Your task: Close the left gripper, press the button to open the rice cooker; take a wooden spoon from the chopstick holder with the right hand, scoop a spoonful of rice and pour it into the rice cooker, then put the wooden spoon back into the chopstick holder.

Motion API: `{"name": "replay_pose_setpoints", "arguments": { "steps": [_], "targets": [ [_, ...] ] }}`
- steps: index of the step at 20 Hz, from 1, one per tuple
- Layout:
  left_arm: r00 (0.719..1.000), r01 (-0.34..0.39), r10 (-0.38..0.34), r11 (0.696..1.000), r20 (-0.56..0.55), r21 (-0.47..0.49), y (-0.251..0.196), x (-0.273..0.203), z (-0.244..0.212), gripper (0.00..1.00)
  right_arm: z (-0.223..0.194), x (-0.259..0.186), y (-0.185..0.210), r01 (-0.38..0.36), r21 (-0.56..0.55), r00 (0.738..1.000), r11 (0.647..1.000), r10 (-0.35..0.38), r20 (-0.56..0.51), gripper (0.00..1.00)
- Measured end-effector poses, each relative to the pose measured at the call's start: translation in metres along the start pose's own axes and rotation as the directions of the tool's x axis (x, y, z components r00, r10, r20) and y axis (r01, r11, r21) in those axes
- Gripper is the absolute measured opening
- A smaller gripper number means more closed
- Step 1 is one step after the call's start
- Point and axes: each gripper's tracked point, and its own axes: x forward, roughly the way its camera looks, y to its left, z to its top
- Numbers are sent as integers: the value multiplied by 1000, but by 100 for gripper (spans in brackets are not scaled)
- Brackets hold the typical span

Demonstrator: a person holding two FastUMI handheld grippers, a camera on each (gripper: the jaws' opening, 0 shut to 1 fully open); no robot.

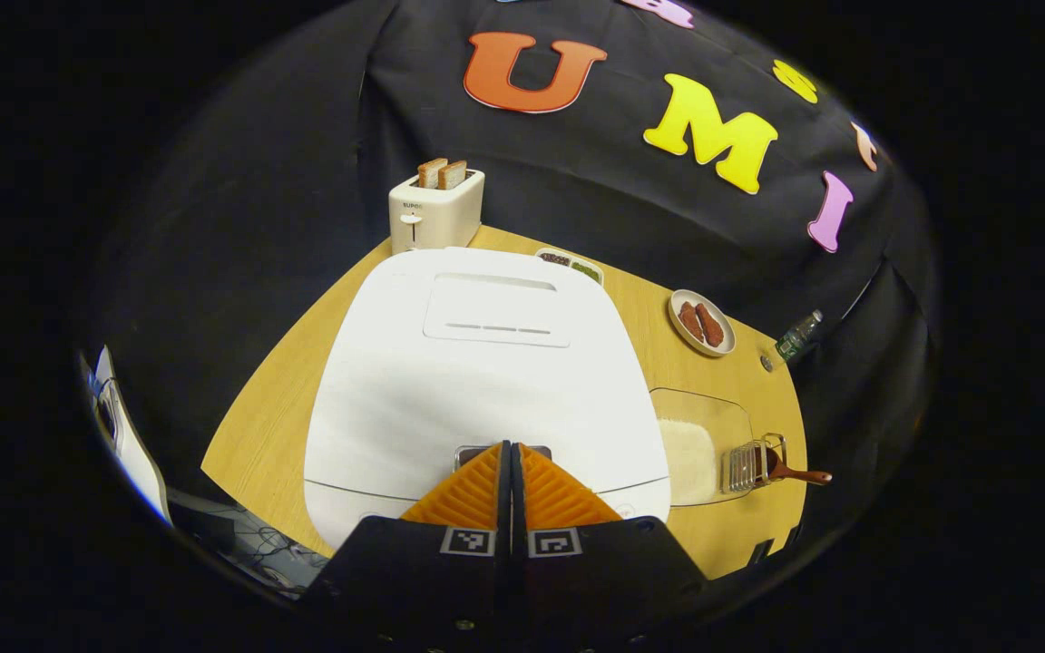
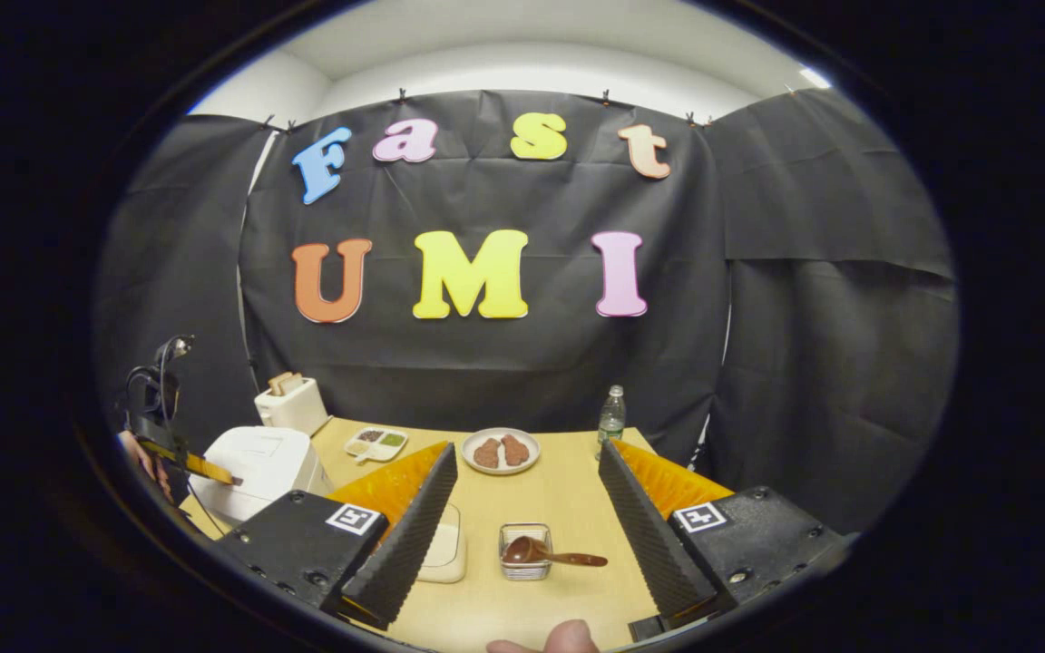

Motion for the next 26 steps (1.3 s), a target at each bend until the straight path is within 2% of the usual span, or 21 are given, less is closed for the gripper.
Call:
{"name": "replay_pose_setpoints", "arguments": {
  "steps": [3,5,7,8,9,12,14,15,19,21,22,23,26],
  "targets": [
    [991,24,-22,1000,135,-13,-10,-23,36,1,8,-6,-7,9,-9,1000,1000,-9,21,100],
    [972,29,-35,999,233,29,-15,-39,66,6,9,-7,-9,13,-8,1000,1000,-13,24,99],
    [949,24,-45,997,311,71,-22,-51,91,5,13,-11,-12,16,0,999,1000,-16,28,99],
    [935,8,-40,996,351,92,-23,-56,104,18,18,-14,-16,22,4,999,1000,-22,42,99],
    [921,7,-48,994,387,106,-26,-60,114,19,20,-16,-20,30,2,998,1000,-30,52,100],
    [880,-15,-54,990,472,142,-34,-70,138,51,18,-21,-29,51,-4,997,999,-51,53,99],
    [854,-23,-60,988,518,152,-38,-82,150,65,16,-26,-33,60,-1,997,998,-60,48,99],
    [843,-21,-63,989,534,149,-41,-89,151,69,13,-29,-33,61,-2,997,998,-61,41,99],
    [816,-6,-68,992,574,126,-41,-107,150,70,0,-38,-42,74,5,997,997,-74,19,99],
    [800,-10,-60,994,597,113,-44,-117,151,80,-8,-42,-46,83,9,997,996,-83,5,99],
    [790,-7,-62,994,609,110,-45,-126,151,80,-13,-43,-48,87,11,996,996,-87,-1,99],
    [778,-8,-62,994,625,108,-46,-132,151,94,-19,-44,-50,89,13,996,996,-88,-7,99],
    [741,-23,-67,992,668,125,-51,-151,156,94,-41,-44,-49,83,23,996,996,-82,-38,99]
  ]
}}
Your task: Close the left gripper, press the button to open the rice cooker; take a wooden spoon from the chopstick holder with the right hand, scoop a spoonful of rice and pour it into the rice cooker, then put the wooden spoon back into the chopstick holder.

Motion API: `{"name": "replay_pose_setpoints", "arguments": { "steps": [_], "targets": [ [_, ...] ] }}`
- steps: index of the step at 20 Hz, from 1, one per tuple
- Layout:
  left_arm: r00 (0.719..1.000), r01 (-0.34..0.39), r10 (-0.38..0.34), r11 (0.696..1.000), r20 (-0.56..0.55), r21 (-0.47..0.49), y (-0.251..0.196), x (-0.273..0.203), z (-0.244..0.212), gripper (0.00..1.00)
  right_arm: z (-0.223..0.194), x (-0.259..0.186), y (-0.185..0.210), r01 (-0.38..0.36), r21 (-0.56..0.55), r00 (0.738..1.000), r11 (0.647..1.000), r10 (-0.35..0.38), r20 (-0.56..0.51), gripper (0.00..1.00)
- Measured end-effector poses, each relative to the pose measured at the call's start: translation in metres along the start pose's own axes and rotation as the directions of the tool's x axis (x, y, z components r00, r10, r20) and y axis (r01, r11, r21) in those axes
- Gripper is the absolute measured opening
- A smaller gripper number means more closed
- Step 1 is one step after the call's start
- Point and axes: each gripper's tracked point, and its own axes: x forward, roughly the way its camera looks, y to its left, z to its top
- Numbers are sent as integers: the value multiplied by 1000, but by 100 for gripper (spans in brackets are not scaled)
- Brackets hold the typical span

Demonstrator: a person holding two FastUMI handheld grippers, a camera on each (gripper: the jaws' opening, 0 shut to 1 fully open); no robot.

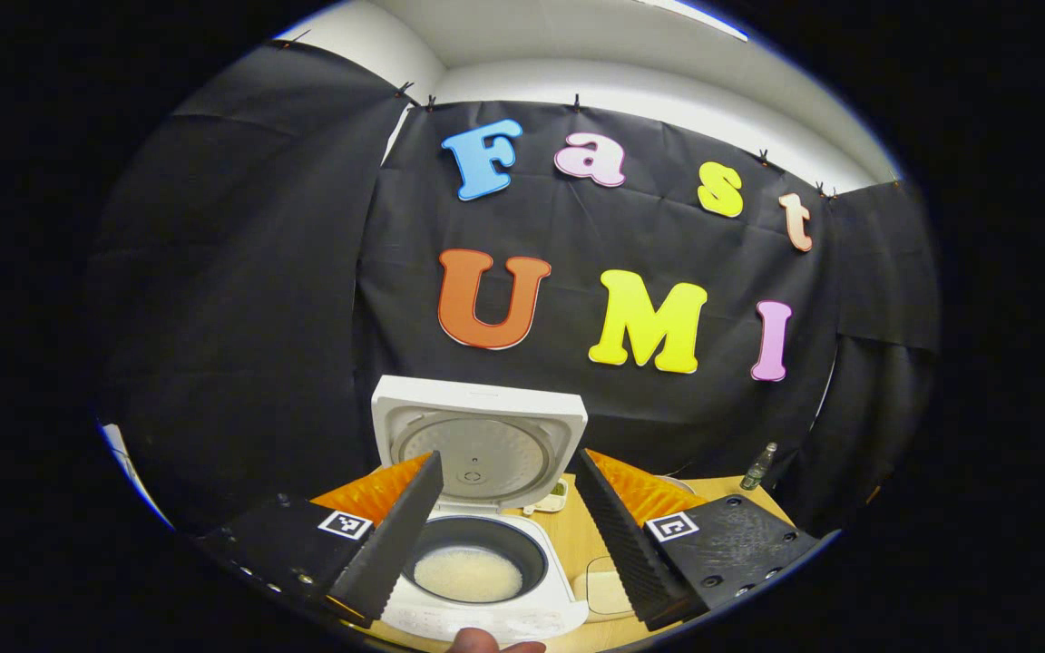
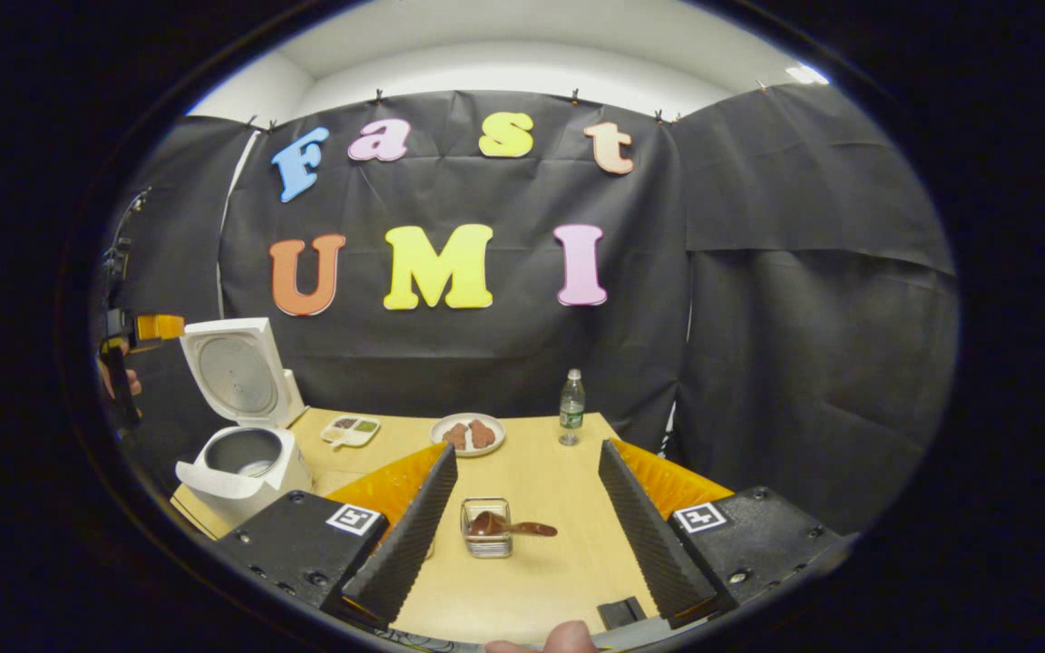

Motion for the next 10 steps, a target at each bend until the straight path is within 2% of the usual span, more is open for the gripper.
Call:
{"name": "replay_pose_setpoints", "arguments": {
  "steps": [6,10],
  "targets": [
    [997,22,-26,998,68,59,-20,-16,19,94,-63,14,13,-39,-4,996,999,39,-82,99],
    [997,18,-22,998,71,58,-28,-27,18,94,-107,35,25,-80,11,988,997,80,-135,100]
  ]
}}
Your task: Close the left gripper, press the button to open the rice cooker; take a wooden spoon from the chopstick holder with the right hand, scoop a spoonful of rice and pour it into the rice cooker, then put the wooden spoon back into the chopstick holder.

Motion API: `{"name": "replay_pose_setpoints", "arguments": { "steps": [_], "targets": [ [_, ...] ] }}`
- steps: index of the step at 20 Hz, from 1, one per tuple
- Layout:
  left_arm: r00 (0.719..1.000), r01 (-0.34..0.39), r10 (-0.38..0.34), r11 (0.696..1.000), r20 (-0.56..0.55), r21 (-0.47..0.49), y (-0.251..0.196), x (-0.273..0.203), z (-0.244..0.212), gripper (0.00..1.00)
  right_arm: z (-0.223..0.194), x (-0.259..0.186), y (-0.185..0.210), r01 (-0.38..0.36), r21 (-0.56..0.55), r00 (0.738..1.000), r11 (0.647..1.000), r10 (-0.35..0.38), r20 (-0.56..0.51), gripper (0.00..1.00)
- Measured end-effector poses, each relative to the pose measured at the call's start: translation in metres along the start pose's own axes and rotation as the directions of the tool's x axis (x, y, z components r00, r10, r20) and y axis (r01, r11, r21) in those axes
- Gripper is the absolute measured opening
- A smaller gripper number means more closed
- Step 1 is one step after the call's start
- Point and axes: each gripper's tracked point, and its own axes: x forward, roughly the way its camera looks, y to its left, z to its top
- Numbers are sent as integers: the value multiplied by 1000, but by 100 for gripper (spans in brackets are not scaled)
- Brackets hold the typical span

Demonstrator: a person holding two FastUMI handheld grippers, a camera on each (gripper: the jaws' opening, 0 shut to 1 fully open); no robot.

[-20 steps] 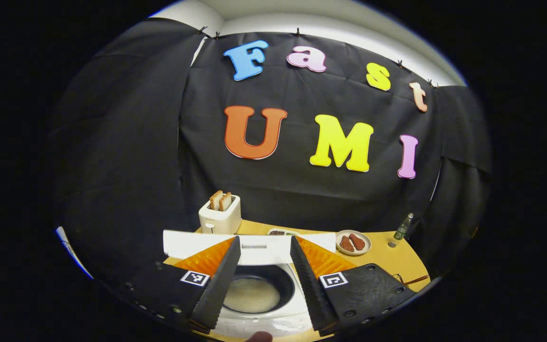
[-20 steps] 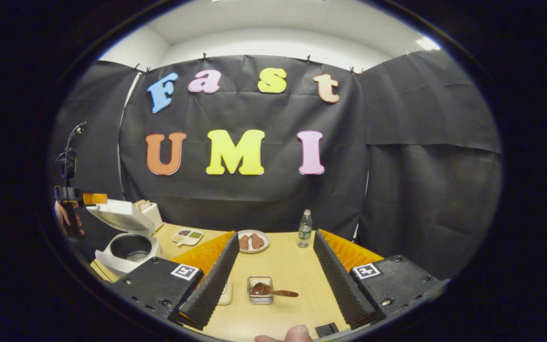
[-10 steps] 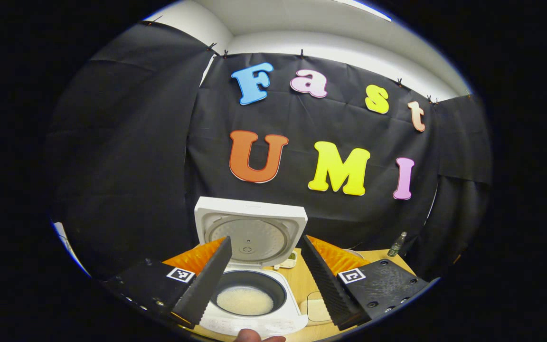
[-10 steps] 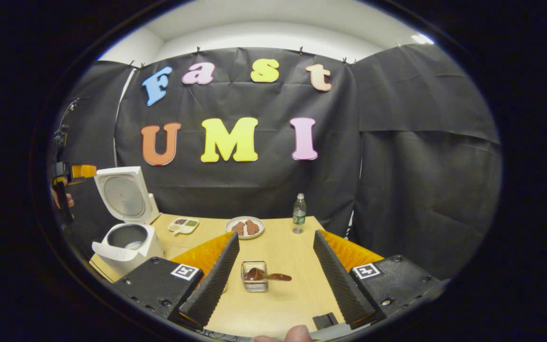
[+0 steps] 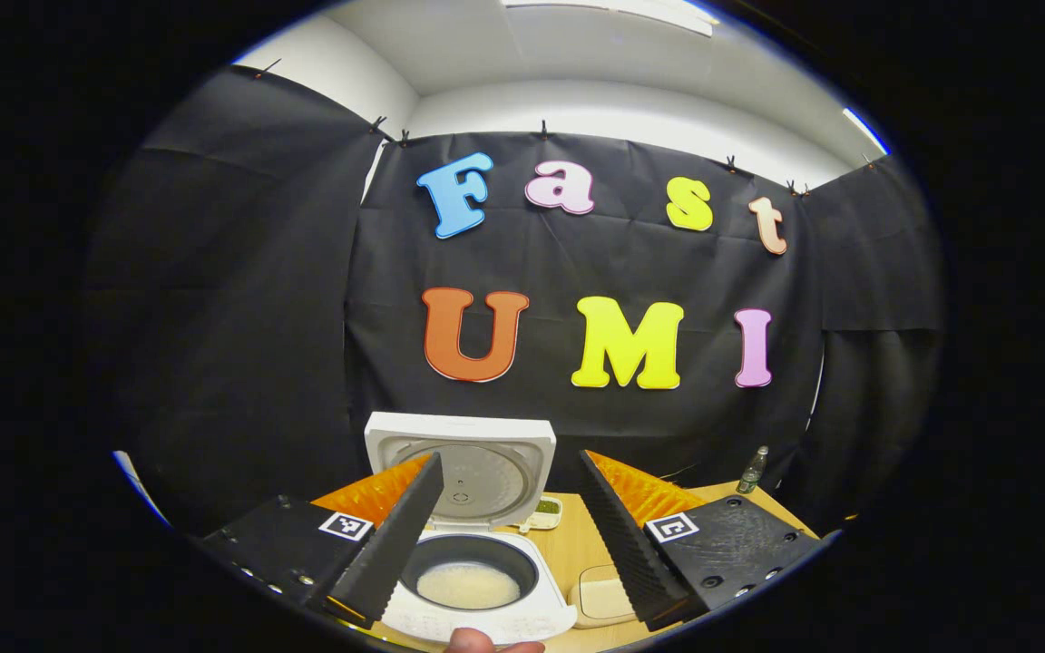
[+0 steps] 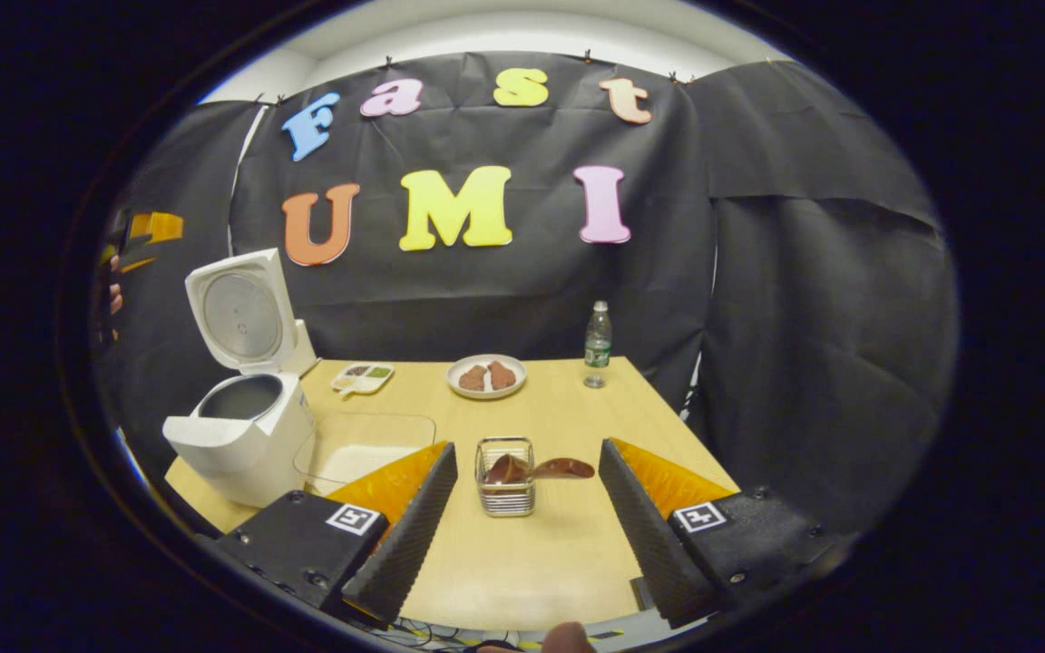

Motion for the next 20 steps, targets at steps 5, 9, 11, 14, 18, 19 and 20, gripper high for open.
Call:
{"name": "replay_pose_setpoints", "arguments": {
  "steps": [5,9,11,14,18,19,20],
  "targets": [
    [1000,-8,8,1000,1,27,-11,-9,1,94,-70,46,6,-41,25,993,999,43,-105,100],
    [999,-48,48,998,-4,43,-10,-11,1,94,-102,85,7,-65,73,982,995,77,-170,96],
    [997,-71,71,997,-11,42,-7,-11,-1,94,-104,103,-1,-54,100,982,993,72,-177,94],
    [994,-105,107,993,-33,62,-4,-7,-10,94,-102,131,-13,-40,130,979,991,65,-192,83],
    [988,-140,145,986,-50,86,-3,-1,-16,94,-87,151,-12,-73,116,979,991,93,-179,71],
    [987,-147,153,985,-53,89,-3,0,-17,94,-83,154,-11,-82,116,979,990,102,-177,63],
    [985,-158,163,984,-57,88,-3,0,-17,94,-82,158,-10,-87,121,977,989,109,-184,60]
  ]
}}
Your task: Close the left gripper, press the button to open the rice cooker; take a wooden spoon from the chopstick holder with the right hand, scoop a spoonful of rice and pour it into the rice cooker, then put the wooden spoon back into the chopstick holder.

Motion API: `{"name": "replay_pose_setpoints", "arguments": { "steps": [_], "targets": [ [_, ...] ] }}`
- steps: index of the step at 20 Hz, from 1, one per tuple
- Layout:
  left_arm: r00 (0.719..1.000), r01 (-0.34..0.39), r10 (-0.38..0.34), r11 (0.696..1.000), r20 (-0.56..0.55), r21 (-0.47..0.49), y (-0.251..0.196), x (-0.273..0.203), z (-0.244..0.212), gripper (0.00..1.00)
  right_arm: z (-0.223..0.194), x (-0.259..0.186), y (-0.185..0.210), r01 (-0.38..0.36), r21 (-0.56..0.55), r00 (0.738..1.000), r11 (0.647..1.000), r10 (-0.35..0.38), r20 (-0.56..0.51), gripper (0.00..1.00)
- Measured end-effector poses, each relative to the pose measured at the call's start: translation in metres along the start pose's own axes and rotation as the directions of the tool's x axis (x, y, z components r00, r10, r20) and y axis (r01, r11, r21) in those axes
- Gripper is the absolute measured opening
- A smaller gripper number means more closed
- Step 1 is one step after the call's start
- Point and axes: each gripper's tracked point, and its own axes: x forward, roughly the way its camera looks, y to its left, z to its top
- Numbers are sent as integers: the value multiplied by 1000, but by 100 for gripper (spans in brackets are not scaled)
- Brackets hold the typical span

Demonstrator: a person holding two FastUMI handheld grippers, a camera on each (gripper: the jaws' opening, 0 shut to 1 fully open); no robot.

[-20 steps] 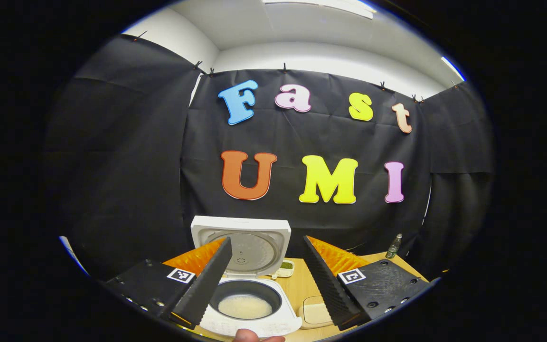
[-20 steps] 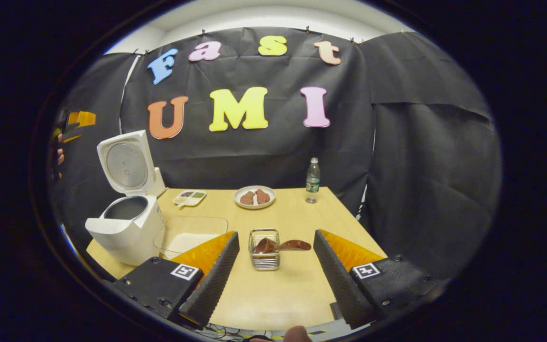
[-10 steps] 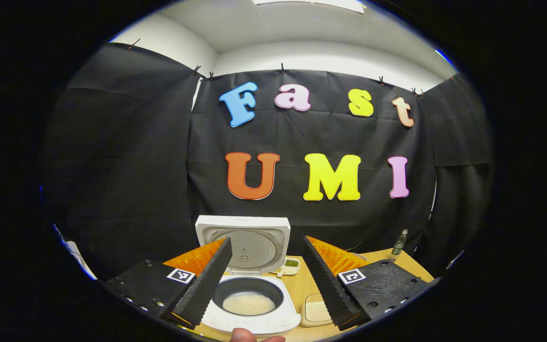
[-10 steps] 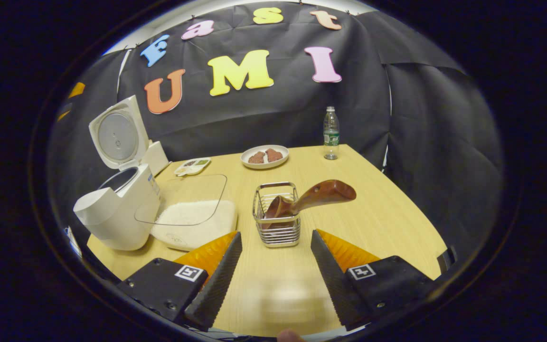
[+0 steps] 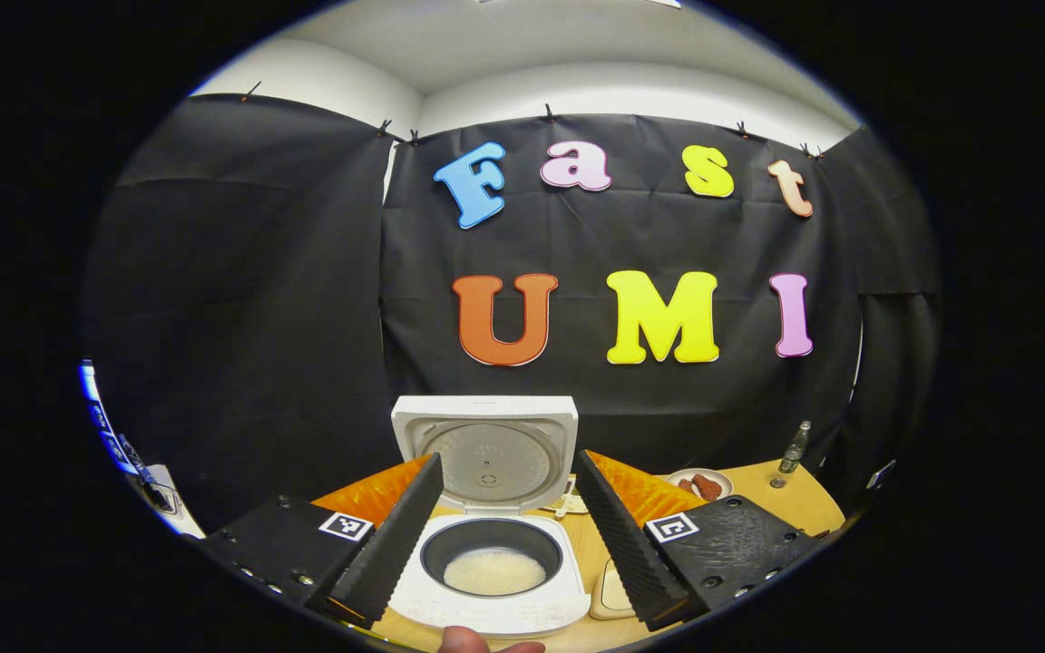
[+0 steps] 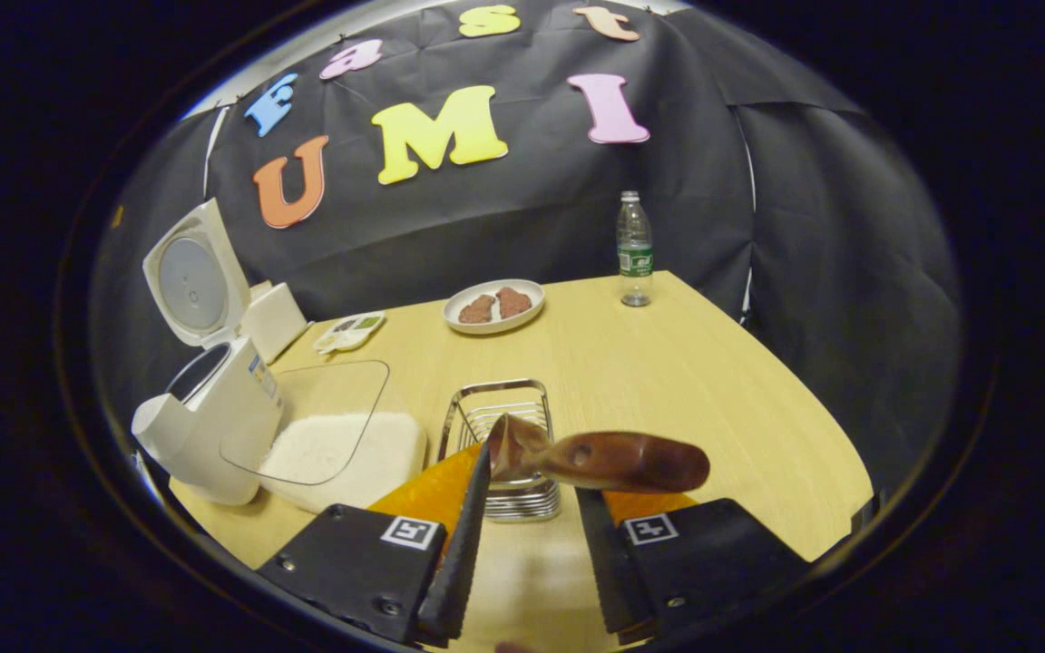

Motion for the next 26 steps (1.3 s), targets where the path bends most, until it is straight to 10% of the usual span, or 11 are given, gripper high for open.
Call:
{"name": "replay_pose_setpoints", "arguments": {
  "steps": [10,20,26],
  "targets": [
    [994,-105,104,994,-13,-21,18,-6,-3,94,31,20,10,-104,-8,993,995,103,-57,22],
    [994,-112,112,993,-12,-39,61,-26,-13,94,78,-11,22,-109,-21,993,994,108,-43,13],
    [998,-56,57,998,25,-7,94,-33,-14,94,148,-61,96,-178,-150,982,973,186,41,13]
  ]
}}
